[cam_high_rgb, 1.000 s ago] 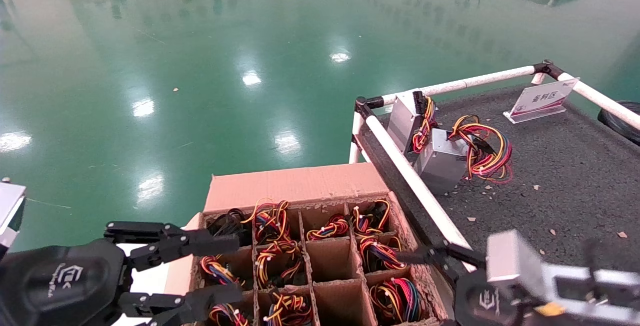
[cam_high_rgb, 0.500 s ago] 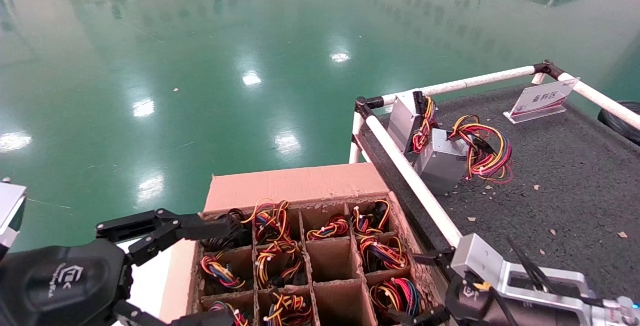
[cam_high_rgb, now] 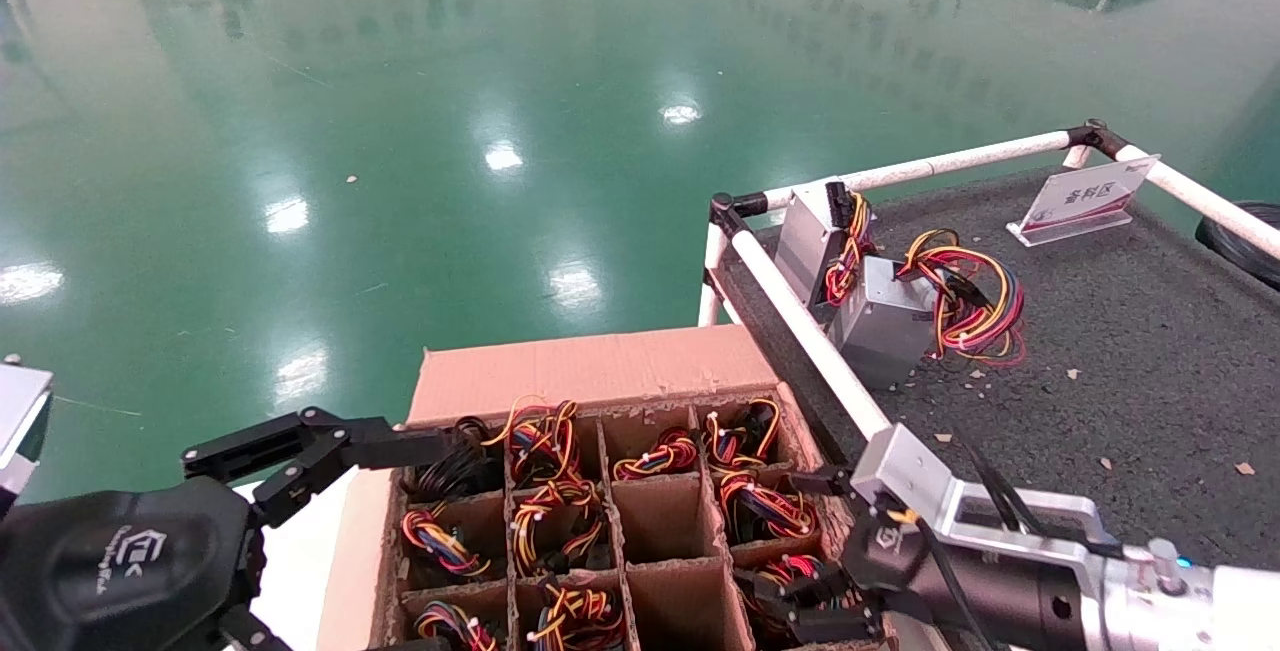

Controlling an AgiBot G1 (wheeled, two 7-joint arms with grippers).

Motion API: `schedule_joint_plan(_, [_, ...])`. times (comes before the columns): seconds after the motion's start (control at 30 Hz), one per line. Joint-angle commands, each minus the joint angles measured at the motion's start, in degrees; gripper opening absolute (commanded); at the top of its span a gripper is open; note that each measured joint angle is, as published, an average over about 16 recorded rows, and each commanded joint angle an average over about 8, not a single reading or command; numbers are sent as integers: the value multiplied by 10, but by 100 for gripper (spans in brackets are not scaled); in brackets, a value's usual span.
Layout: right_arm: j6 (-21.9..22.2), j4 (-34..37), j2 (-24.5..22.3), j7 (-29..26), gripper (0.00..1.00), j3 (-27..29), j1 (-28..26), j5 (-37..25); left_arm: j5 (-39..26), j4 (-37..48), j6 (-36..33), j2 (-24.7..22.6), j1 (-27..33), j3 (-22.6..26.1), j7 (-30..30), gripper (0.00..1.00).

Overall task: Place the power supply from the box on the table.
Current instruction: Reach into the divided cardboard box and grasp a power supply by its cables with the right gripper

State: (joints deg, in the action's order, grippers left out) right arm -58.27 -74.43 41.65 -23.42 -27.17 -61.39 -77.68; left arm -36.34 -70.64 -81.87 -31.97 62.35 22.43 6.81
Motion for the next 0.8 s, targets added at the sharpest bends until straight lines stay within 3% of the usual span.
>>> schedule_joint_plan(0.03, [4,2,7,-5,0,-2,-6,-5,0,0,0,0,0,0,0,100])
schedule_joint_plan(0.8, [35,27,34,-10,0,-18,-11,-46,0,0,0,0,0,0,0,100])
